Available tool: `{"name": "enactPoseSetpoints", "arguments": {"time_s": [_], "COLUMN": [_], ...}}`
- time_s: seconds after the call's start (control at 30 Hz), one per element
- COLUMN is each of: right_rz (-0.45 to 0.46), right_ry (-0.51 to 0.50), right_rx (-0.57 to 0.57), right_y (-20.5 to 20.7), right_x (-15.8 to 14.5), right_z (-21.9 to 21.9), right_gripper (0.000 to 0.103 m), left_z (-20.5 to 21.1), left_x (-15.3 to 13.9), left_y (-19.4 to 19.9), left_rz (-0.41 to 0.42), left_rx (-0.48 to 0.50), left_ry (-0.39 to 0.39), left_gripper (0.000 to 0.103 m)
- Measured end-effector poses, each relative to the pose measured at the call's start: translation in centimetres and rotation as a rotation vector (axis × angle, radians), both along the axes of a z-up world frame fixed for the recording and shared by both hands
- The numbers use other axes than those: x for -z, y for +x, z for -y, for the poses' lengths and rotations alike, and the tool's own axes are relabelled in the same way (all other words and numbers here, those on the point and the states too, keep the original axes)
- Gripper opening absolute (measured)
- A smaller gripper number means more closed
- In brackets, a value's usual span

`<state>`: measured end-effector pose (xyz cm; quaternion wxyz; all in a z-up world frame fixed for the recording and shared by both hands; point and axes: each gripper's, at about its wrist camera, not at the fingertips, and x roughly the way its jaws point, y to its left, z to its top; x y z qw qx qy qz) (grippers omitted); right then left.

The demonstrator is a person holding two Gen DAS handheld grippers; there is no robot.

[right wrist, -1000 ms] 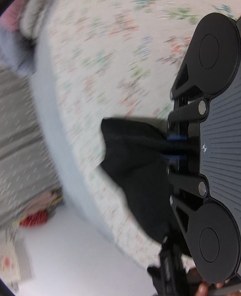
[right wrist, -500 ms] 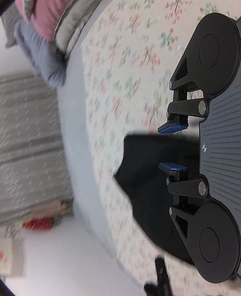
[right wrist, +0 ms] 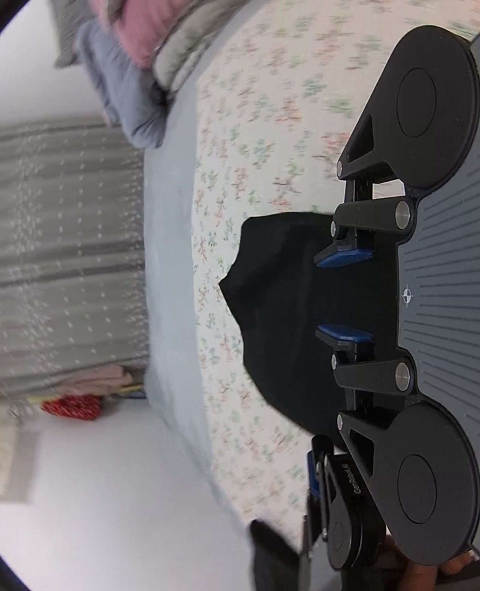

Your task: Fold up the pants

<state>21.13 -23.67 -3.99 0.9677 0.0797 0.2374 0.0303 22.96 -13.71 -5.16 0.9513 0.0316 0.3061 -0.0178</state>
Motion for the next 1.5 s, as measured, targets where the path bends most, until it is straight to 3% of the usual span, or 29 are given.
{"name": "enactPoseSetpoints", "arguments": {"time_s": [0.17, 0.23, 0.3, 0.5, 0.67, 0.77, 0.83, 0.9, 0.97, 1.1, 1.27, 1.5], "right_rz": [0.014, 0.014, 0.004, 0.011, 0.020, 0.045, 0.066, 0.080, 0.075, 0.064, 0.085, 0.071], "right_ry": [-0.013, 0.026, 0.074, 0.053, 0.030, 0.033, 0.030, 0.020, 0.012, -0.005, -0.070, -0.071], "right_rx": [0.012, 0.014, 0.020, 0.043, 0.054, 0.047, 0.041, 0.043, 0.040, 0.044, 0.058, 0.075], "right_y": [-3.7, -5.3, -6.7, -9.7, -12.2, -12.9, -13.1, -13.0, -12.5, -12.0, -12.2, -11.9], "right_x": [-0.3, -0.1, 0.3, 0.2, -0.3, -0.8, -0.8, -0.2, 0.8, 1.6, 1.9, 2.2], "right_z": [-1.6, -1.8, -1.7, -2.2, -2.5, -2.5, -2.6, -2.6, -2.4, -2.0, -2.1, -1.6], "right_gripper": [0.035, 0.038, 0.038, 0.038, 0.038, 0.052, 0.078, 0.092, 0.094, 0.100, 0.102, 0.102], "left_z": [-0.3, -0.6, -0.7, -0.5, -0.7, -0.5, -0.8, -1.1, -1.3, -1.4, -1.5, -1.0], "left_x": [-0.9, -0.9, -0.9, -1.3, -1.4, -1.4, -1.0, -0.4, 0.2, 0.9, 1.2, 1.2], "left_y": [-4.0, -5.3, -6.4, -9.3, -11.5, -12.0, -11.9, -11.6, -11.2, -10.6, -10.4, -10.9], "left_rz": [-0.005, -0.014, -0.014, 0.006, 0.031, 0.044, 0.051, 0.068, 0.074, 0.075, 0.064, 0.065], "left_rx": [-0.016, -0.019, -0.021, -0.012, -0.009, -0.002, -0.014, -0.034, -0.036, -0.041, -0.037, -0.014], "left_ry": [-0.049, -0.070, -0.075, -0.080, -0.083, -0.072, -0.065, -0.052, -0.036, 0.002, -0.031, -0.051], "left_gripper": [0.021, 0.021, 0.021, 0.028, 0.053, 0.063, 0.079, 0.090, 0.101, 0.103, 0.103, 0.103]}}
